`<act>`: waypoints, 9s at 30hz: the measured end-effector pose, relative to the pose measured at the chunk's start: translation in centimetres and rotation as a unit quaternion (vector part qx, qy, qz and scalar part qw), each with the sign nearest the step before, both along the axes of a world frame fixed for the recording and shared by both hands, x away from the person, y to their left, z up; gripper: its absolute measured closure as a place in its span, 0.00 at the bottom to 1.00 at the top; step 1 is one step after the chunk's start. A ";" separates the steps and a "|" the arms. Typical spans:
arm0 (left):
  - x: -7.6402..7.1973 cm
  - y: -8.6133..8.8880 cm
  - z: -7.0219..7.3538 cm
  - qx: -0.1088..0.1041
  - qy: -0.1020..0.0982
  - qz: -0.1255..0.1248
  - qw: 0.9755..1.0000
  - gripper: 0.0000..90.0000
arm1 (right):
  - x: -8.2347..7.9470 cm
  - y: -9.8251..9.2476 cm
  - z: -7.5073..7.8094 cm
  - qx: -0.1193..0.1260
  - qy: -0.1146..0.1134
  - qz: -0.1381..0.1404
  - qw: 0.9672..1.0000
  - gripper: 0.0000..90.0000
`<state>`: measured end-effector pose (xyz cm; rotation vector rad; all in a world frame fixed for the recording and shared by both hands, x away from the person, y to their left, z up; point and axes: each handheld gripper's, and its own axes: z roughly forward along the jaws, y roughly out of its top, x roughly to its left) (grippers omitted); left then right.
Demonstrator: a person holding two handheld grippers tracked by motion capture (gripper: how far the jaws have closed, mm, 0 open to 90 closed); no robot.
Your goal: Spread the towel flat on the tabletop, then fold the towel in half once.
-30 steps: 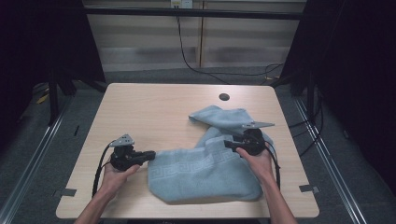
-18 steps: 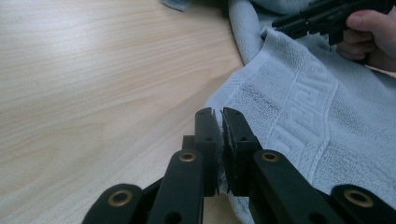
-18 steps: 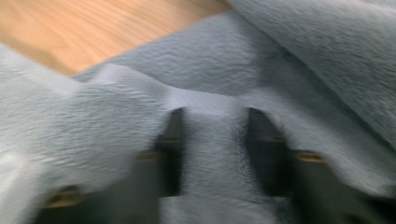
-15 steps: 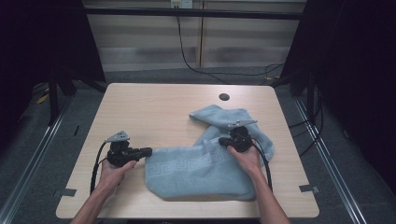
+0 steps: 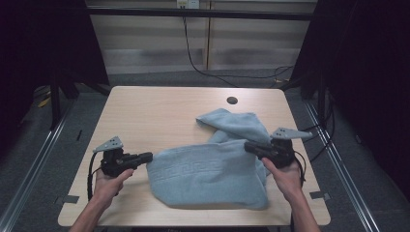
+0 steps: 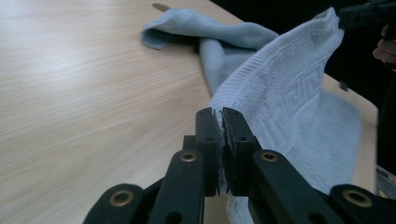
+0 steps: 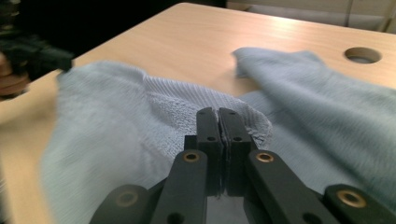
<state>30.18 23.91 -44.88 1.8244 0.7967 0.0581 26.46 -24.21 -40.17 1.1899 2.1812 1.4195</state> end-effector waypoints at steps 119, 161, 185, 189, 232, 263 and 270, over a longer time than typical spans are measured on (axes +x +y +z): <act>0.8 -9.2 -5.2 0.105 0.067 -0.080 0.989 0.88 | -8.0 8.4 -9.9 -0.086 0.084 0.129 0.984 0.93; 0.6 -0.8 -5.2 0.115 0.047 0.047 0.991 0.91 | 6.1 9.8 -9.8 -0.156 0.062 0.020 0.986 0.86; 6.7 -1.0 12.0 0.047 -0.094 0.093 0.990 0.90 | 6.6 3.7 7.4 -0.046 -0.133 -0.084 0.986 0.97; 8.7 -1.7 11.5 0.019 -0.071 0.132 0.989 0.77 | 8.7 0.8 6.4 -0.058 -0.106 -0.148 0.981 0.96; 4.7 -14.7 -5.9 0.127 0.038 -0.071 0.989 0.85 | -1.5 3.5 -10.0 -0.101 0.077 -0.008 0.992 0.61; 3.4 -5.5 -5.2 0.188 0.009 -0.011 0.982 0.91 | 0.6 5.8 -10.1 -0.135 0.060 0.009 0.989 0.59; 0.2 -4.0 -5.1 0.184 0.018 -0.025 0.982 0.88 | -1.0 6.6 -10.0 -0.131 0.060 0.043 0.989 0.59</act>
